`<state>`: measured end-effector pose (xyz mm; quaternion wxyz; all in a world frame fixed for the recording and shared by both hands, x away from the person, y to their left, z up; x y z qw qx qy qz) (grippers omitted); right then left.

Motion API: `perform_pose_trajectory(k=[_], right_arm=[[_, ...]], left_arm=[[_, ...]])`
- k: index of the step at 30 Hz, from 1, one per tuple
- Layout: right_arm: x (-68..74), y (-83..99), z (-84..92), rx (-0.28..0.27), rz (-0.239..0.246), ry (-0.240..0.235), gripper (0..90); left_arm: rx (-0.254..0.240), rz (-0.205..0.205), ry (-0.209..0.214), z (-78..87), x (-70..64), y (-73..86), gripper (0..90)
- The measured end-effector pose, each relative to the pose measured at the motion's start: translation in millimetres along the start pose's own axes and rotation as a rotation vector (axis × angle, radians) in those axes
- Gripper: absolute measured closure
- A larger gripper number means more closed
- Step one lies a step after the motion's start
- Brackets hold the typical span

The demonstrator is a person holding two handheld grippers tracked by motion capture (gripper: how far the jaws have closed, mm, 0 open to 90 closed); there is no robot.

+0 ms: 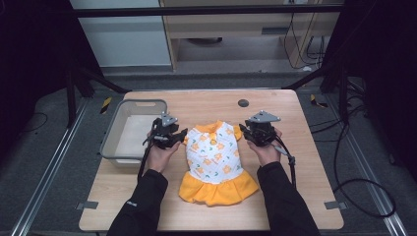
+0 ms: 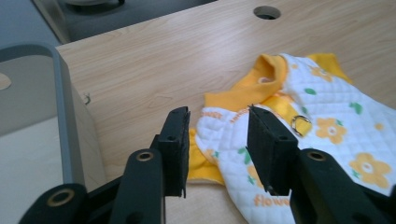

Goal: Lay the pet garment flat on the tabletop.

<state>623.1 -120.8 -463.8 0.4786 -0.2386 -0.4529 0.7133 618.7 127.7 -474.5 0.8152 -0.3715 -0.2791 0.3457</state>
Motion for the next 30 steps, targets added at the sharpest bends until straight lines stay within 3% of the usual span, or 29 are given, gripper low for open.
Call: perform_pose_trajectory(k=[1, 2, 7, 9, 12, 20, 26, 30], right_arm=[[0.0, 0.0, 0.0, 0.000, 0.000, 0.000, 71.0], [1.5, 1.9, 3.6, 0.008, -0.005, -0.011, 71.7], [9.0, 15.2, 23.6, 0.029, -0.009, -0.052, 77.4], [10.2, 17.4, 25.7, 0.029, -0.014, -0.059, 78.6], [17.1, 28.6, 30.2, 0.047, -0.034, -0.094, 81.9], [32.6, 52.8, 24.7, 0.081, -0.029, -0.139, 87.7], [37.6, 79.7, 6.3, 0.151, -0.012, -0.147, 90.0], [38.5, 89.6, -0.4, 0.188, 0.008, -0.134, 90.0]], left_arm=[[0.000, 0.000, 0.000, 0.0, 0.0, 0.0, 61.3], [-0.013, 0.010, 0.032, 4.6, -5.3, 0.5, 61.3], [-0.025, -0.037, 0.110, 26.7, -32.4, 11.2, 71.4], [-0.028, -0.039, 0.125, 29.8, -37.9, 13.7, 73.2], [-0.012, -0.066, 0.167, 39.0, -56.6, 26.2, 74.7], [0.033, -0.070, 0.221, 37.9, -78.8, 50.2, 74.4], [0.067, -0.085, 0.271, 29.0, -96.1, 61.7, 73.9], [0.100, -0.116, 0.264, 25.9, -100.4, 69.9, 73.9]])
Point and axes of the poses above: each handheld gripper's, and its own axes: z roughly backward along the jaws, y roughly out of its underside, x roughly to its left, the point moved 9 cm from there along -z, roughly forward along the jaws, and after that the axes turned 12 degrees about -z, right-handed, at the moved point
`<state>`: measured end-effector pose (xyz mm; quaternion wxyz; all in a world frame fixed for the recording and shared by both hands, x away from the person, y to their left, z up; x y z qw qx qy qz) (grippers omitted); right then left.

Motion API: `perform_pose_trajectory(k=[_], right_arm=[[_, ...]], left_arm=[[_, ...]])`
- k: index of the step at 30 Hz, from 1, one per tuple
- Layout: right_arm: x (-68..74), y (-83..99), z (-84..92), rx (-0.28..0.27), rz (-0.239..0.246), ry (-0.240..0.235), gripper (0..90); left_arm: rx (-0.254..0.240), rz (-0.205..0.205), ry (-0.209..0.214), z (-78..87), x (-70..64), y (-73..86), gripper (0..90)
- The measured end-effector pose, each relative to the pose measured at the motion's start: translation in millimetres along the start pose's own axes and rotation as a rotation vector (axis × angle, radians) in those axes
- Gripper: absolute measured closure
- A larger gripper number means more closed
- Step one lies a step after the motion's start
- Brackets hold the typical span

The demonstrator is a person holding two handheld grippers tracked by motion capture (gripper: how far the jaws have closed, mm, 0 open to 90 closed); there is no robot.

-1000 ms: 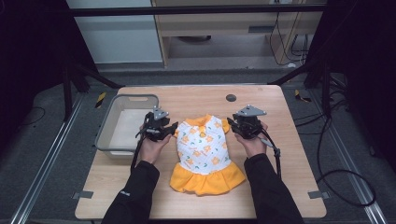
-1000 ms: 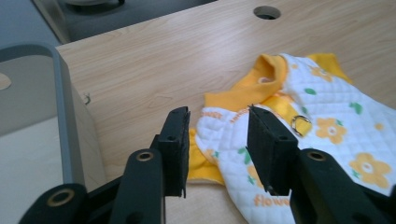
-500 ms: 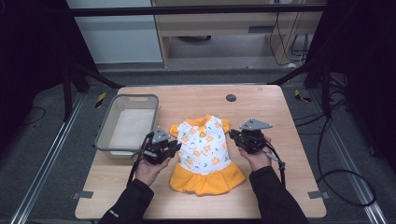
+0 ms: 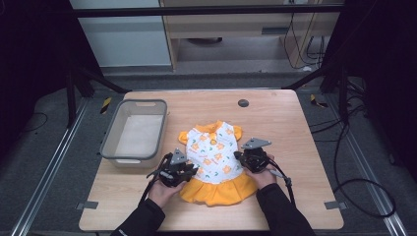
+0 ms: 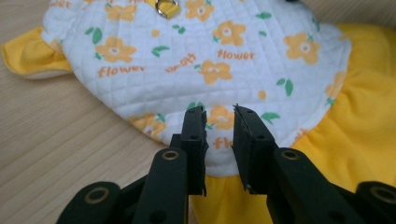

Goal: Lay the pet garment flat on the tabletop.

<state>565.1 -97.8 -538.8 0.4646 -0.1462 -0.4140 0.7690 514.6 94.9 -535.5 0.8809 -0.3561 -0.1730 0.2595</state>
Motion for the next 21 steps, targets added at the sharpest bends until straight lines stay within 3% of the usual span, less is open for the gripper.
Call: perform_pose_trajectory(k=[4, 10, 13, 21], right_arm=[[-0.3, 10.0, -5.5, 0.040, 0.014, 0.008, 90.0], [0.2, 19.4, -5.6, 0.075, 0.014, 0.007, 90.0], [0.3, 24.0, -5.0, 0.093, 0.002, 0.006, 90.0], [3.6, 29.6, -1.3, 0.092, -0.006, -0.001, 90.0]], left_arm=[[0.041, -0.010, 0.009, -3.8, -2.7, 12.2, 74.4], [0.053, -0.012, 0.017, -3.1, -5.3, 15.9, 74.5], [0.069, -0.042, 0.004, -5.2, -6.1, 18.7, 75.9], [0.077, -0.053, -0.007, -6.2, -3.9, 19.5, 77.4]])
Point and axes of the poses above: each handheld gripper's, and its own axes: z roughly backward along the jaws, y roughly out of its underside, x roughly to its left, the point moved 9 cm from there along -z, roughly forward along the jaws, and after that the axes turned 12 degrees about -z, right-handed, at the moved point
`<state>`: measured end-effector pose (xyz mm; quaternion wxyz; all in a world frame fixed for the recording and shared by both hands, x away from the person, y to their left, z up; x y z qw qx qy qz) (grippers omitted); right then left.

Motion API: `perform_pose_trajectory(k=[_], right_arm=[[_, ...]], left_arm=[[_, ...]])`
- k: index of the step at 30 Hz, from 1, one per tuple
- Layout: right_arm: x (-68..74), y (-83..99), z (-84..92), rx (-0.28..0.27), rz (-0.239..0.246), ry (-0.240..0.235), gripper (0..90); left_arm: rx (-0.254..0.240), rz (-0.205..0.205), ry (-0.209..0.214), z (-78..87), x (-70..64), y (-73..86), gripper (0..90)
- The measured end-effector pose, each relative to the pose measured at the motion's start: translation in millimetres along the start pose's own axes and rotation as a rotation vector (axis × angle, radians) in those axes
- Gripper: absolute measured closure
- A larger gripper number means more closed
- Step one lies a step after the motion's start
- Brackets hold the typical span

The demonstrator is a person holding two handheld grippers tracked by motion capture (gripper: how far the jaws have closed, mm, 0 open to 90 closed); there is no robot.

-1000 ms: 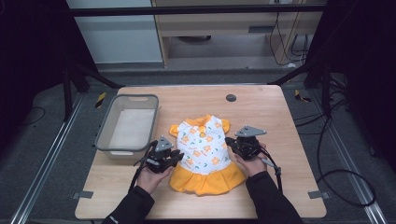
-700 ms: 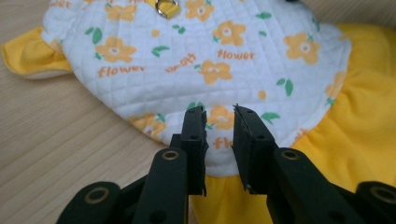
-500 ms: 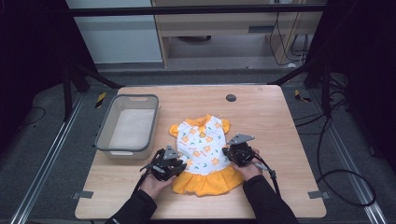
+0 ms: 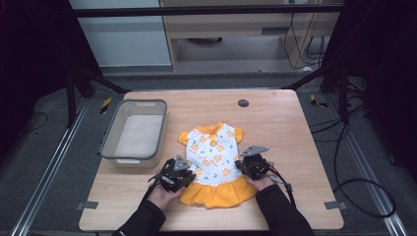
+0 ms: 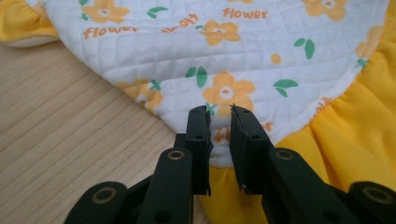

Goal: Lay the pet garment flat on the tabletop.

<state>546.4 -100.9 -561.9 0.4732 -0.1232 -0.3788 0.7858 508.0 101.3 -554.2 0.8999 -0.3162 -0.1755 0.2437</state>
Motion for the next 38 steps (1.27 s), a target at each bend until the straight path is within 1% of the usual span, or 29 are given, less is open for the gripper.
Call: perform_pose_trajectory(k=[1, 4, 5, 7, 8, 10, 12, 14, 16, 17, 18, 19, 20, 22, 23, 24, 25, 26, 27, 28, 29, 31, 33, 34, 37, 38], right_arm=[[1.1, 1.2, 1.2, 0.003, -0.010, -0.005, 90.0], [2.1, 3.7, 3.3, 0.006, -0.012, -0.008, 90.0], [3.2, 4.4, 3.9, 0.004, -0.019, -0.011, 90.0], [4.2, 5.4, 4.8, 0.006, -0.009, -0.012, 90.0], [4.4, 5.5, 4.8, 0.004, -0.005, -0.007, 90.0], [4.6, 5.0, 5.1, 0.003, -0.008, -0.015, 89.5], [3.8, 3.4, 7.4, -0.006, -0.014, -0.020, 87.8], [3.6, 0.3, 13.0, -0.026, -0.021, -0.031, 86.7], [3.6, -2.7, 20.1, -0.051, -0.030, -0.039, 85.2], [3.6, -2.7, 20.1, -0.051, -0.030, -0.039, 85.2], [3.4, -4.6, 27.4, -0.076, -0.026, -0.041, 82.1], [3.5, -4.7, 31.1, -0.085, -0.034, -0.044, 80.4], [2.7, -5.0, 34.7, -0.097, -0.035, -0.044, 77.8], [0.5, -4.3, 41.8, -0.120, -0.034, -0.039, 71.7], [-0.4, -3.2, 45.3, -0.128, -0.044, -0.036, 68.3], [-2.8, -2.2, 48.5, -0.137, -0.039, -0.026, 65.6], [-2.8, -2.2, 48.5, -0.137, -0.039, -0.026, 65.6], [-7.2, 1.3, 54.8, -0.149, -0.043, -0.012, 60.4], [-7.2, 1.3, 54.8, -0.149, -0.043, -0.012, 60.4], [-12.4, 5.7, 60.2, -0.152, -0.033, 0.013, 56.4], [-15.0, 7.9, 62.7, -0.155, -0.037, 0.018, 54.5], [-20.2, 12.4, 66.8, -0.160, -0.056, 0.027, 49.7], [-25.1, 16.7, 70.5, -0.161, -0.070, 0.037, 45.9], [-27.1, 18.7, 72.4, -0.160, -0.085, 0.042, 43.6], [-34.7, 23.4, 77.0, -0.167, -0.101, 0.057, 39.9], [-34.7, 23.4, 77.0, -0.167, -0.101, 0.057, 39.9]], left_arm=[[0.000, 0.000, -0.001, -0.1, 0.3, 0.0, 77.6], [0.001, -0.002, -0.005, -0.2, 0.9, 0.3, 77.7], [0.000, -0.002, -0.006, -0.3, 1.0, 0.3, 77.7], [-0.001, -0.001, -0.003, -0.2, 1.0, 0.3, 77.5], [-0.009, 0.001, 0.000, 0.6, 0.1, -0.3, 75.5], [-0.017, -0.005, 0.001, 1.7, -0.5, -1.3, 69.1], [-0.046, 0.013, 0.003, 9.8, 0.5, -4.1, 65.7], [-0.075, 0.030, -0.009, 17.9, 4.0, -5.9, 62.6], [-0.093, 0.036, -0.019, 26.1, 6.7, -5.4, 59.9], [-0.093, 0.036, -0.019, 26.1, 6.7, -5.4, 58.7], [-0.117, 0.049, -0.026, 34.1, 8.0, -4.0, 58.1], [-0.117, 0.049, -0.026, 34.1, 8.0, -4.0, 56.8], [-0.132, 0.053, -0.035, 40.9, 7.9, -1.7, 56.0], [-0.137, 0.054, -0.035, 43.5, 7.1, -0.2, 54.4], [-0.137, 0.055, -0.035, 45.8, 6.2, 1.6, 53.8], [-0.141, 0.055, -0.035, 47.7, 5.4, 3.4, 53.1], [-0.140, 0.056, -0.032, 48.9, 4.2, 5.5, 53.1], [-0.133, 0.054, -0.029, 50.9, 2.1, 9.4, 51.8], [-0.133, 0.054, -0.029, 50.9, 2.1, 9.4, 51.6], [-0.122, 0.042, -0.031, 53.3, -0.3, 14.0, 51.5], [-0.122, 0.042, -0.031, 53.3, -0.3, 14.0, 51.3], [-0.116, 0.038, -0.045, 56.9, -0.1, 18.3, 49.9], [-0.114, 0.042, -0.049, 57.8, 0.4, 20.0, 48.5], [-0.107, 0.048, -0.054, 59.4, 2.0, 24.6, 48.0], [-0.101, 0.059, -0.059, 62.6, 4.5, 31.4, 46.9], [-0.101, 0.059, -0.059, 62.6, 4.5, 31.4, 46.7]])
Point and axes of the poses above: each handheld gripper's, and its own axes: z roughly backward along the jaws, y roughly out of its underside, x roughly to its left, the point moved 9 cm from there along -z, roughly forward along the jaws, and after that the axes turned 12 degrees about -z, right-handed, at the moved point
